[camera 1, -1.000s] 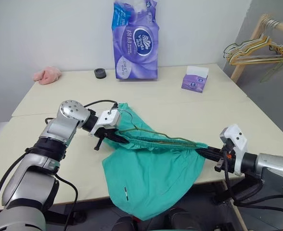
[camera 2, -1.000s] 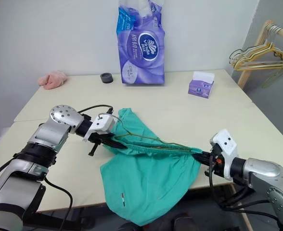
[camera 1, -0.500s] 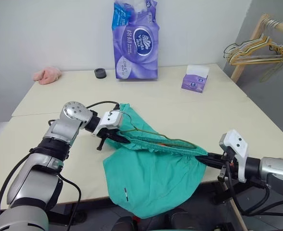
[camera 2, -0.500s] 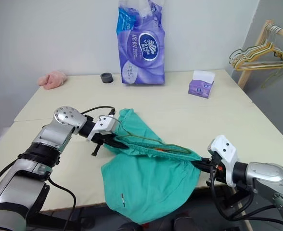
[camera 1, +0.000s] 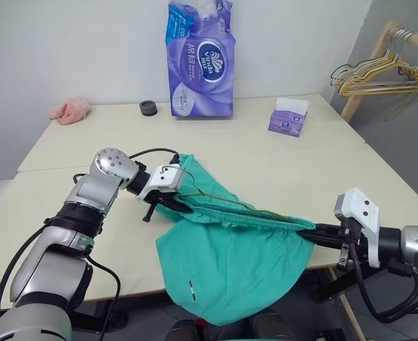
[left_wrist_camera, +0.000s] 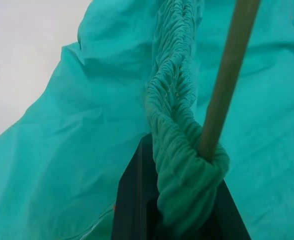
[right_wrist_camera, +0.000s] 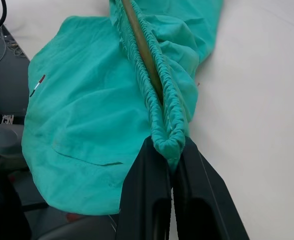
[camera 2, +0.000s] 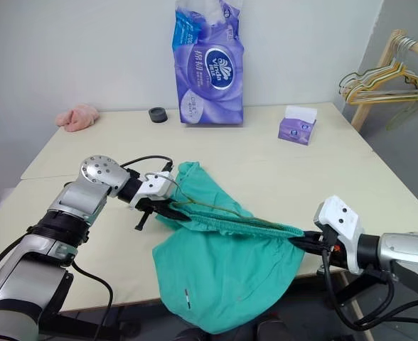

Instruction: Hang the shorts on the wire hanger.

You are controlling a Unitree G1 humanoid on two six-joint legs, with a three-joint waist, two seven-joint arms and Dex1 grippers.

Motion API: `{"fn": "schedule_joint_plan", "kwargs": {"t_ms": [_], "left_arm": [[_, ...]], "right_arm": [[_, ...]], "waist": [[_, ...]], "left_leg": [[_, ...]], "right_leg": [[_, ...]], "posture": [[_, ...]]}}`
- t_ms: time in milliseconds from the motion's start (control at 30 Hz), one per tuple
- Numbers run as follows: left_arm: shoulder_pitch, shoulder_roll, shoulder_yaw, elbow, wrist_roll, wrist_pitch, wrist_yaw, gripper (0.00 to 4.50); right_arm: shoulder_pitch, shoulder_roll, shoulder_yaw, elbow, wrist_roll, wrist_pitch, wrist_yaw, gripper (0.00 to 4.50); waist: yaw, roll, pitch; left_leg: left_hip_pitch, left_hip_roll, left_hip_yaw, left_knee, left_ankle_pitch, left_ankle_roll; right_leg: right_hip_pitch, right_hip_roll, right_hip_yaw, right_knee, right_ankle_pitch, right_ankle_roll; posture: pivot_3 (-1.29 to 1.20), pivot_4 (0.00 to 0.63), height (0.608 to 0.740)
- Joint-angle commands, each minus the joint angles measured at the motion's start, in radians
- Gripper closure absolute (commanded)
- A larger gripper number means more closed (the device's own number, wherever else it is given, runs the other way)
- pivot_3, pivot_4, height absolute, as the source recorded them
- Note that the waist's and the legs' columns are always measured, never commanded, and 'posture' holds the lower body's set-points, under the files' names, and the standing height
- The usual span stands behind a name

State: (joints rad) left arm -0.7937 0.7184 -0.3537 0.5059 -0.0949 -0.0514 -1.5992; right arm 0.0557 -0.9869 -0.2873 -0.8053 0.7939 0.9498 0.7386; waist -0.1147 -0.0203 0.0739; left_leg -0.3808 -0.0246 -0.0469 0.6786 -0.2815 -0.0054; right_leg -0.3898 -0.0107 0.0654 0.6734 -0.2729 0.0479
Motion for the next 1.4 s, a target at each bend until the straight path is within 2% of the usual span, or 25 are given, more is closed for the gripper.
{"fn": "schedule_joint_plan", "kwargs": {"t_ms": [33, 200, 433, 600, 833, 933, 1167, 1267, 1400], "left_arm": [[0.002, 0.036, 0.019, -0.005, 0.047, -0.001, 0.028, 4.50], [0.007, 0.021, 0.025, -0.035, 0.070, 0.010, 0.085, 4.50], [0.034, -0.028, 0.042, -0.150, 0.069, 0.103, 0.202, 4.50], [0.078, -0.052, 0.056, -0.237, 0.058, 0.171, 0.265, 4.50], [0.124, -0.051, 0.057, -0.303, 0.053, 0.212, 0.276, 4.50], [0.129, -0.053, 0.049, -0.301, 0.060, 0.204, 0.280, 4.50], [0.142, -0.061, 0.044, -0.312, 0.058, 0.209, 0.285, 4.50], [0.148, -0.062, 0.043, -0.317, 0.059, 0.208, 0.286, 4.50], [0.155, -0.060, 0.045, -0.324, 0.058, 0.211, 0.287, 4.50]], "right_arm": [[-0.065, -0.026, -0.031, -0.012, 0.021, 0.012, -0.024, 4.48], [-0.231, -0.062, 0.064, -0.007, 0.010, 0.025, -0.046, 4.48], [-0.540, -0.042, 0.358, 0.011, -0.086, 0.074, -0.077, 4.48], [-0.604, -0.047, 0.549, 0.039, -0.260, 0.027, -0.062, 4.48], [-0.675, 0.011, 0.596, 0.104, -0.370, 0.008, -0.047, 4.48], [-0.673, 0.010, 0.586, 0.103, -0.389, -0.003, -0.026, 3.71], [-0.665, 0.018, 0.550, 0.066, -0.369, 0.025, 0.010, 1.25], [-0.635, -0.014, 0.494, 0.040, -0.342, 0.047, 0.032, 0.25], [-0.569, -0.049, 0.380, 0.024, -0.290, 0.108, 0.043, 0.25]], "waist": [[0.000, 0.000, 0.000], [0.000, 0.001, 0.001], [-0.004, 0.002, 0.002], [-0.003, 0.002, 0.002], [-0.004, 0.003, 0.002], [-0.004, 0.003, 0.002], [-0.010, 0.003, 0.002], [-0.010, 0.003, 0.002], [-0.009, 0.003, 0.002]], "left_leg": [[0.000, 0.000, 0.000, 0.000, 0.000, 0.000], [0.000, 0.000, 0.000, 0.000, 0.000, 0.000], [-0.001, 0.000, 0.000, -0.001, 0.000, 0.000], [-0.001, 0.000, 0.000, -0.001, 0.000, 0.000], [-0.001, 0.000, 0.000, -0.001, 0.000, 0.000], [-0.002, 0.000, -0.001, -0.001, 0.000, 0.000], [-0.001, -0.001, -0.001, -0.001, 0.000, 0.000], [-0.002, -0.001, -0.001, -0.001, 0.000, 0.000], [-0.002, -0.001, -0.001, -0.001, 0.000, 0.000]], "right_leg": [[0.000, 0.000, 0.000, 0.000, 0.000, 0.000], [0.000, 0.000, 0.000, 0.000, 0.000, 0.000], [-0.001, -0.001, 0.000, -0.001, 0.000, 0.000], [-0.001, -0.003, -0.001, -0.001, 0.000, 0.000], [-0.002, -0.003, -0.001, 0.000, 0.001, -0.001], [-0.002, -0.003, -0.002, -0.001, 0.002, -0.003], [-0.002, -0.003, -0.002, 0.000, 0.002, -0.003], [-0.002, -0.004, -0.002, -0.001, 0.002, -0.003], [-0.002, -0.004, -0.002, -0.001, 0.001, -0.003]], "posture": [[-0.21, 0.063, 0.740], [-0.21, 0.062, 0.740], [-0.21, 0.058, 0.740], [-0.20, 0.056, 0.740], [-0.20, 0.055, 0.740], [-0.20, 0.053, 0.740], [-0.21, 0.055, 0.740], [-0.20, 0.058, 0.740], [-0.20, 0.060, 0.740]]}}
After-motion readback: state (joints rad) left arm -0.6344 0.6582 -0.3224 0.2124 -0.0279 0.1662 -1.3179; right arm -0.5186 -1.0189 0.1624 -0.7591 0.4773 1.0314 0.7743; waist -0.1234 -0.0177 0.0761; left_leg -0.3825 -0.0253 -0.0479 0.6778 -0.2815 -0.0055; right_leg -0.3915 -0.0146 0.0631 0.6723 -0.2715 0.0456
